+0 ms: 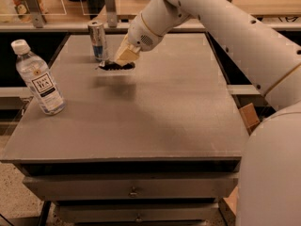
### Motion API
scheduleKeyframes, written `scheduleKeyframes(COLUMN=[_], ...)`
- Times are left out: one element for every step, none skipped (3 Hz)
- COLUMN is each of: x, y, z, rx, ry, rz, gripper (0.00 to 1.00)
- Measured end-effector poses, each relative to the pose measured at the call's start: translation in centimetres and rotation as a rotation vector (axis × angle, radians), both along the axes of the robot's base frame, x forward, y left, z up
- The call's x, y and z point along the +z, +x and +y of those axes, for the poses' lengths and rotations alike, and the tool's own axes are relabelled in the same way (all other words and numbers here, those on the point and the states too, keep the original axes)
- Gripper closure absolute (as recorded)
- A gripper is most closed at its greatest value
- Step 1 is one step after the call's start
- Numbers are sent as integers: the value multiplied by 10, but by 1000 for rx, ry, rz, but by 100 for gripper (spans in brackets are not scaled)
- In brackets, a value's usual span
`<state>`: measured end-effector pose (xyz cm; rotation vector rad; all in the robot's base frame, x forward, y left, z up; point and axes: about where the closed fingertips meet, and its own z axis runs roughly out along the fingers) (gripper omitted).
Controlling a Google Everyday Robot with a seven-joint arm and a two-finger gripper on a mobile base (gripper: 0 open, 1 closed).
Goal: Pick rxbar chocolate
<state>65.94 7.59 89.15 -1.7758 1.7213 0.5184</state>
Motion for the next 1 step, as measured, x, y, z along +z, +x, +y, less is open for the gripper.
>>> scheduleKeyframes(x=[0], y=[0], z=[0], rx=[0], ry=[0], rz=[0], gripper=[100])
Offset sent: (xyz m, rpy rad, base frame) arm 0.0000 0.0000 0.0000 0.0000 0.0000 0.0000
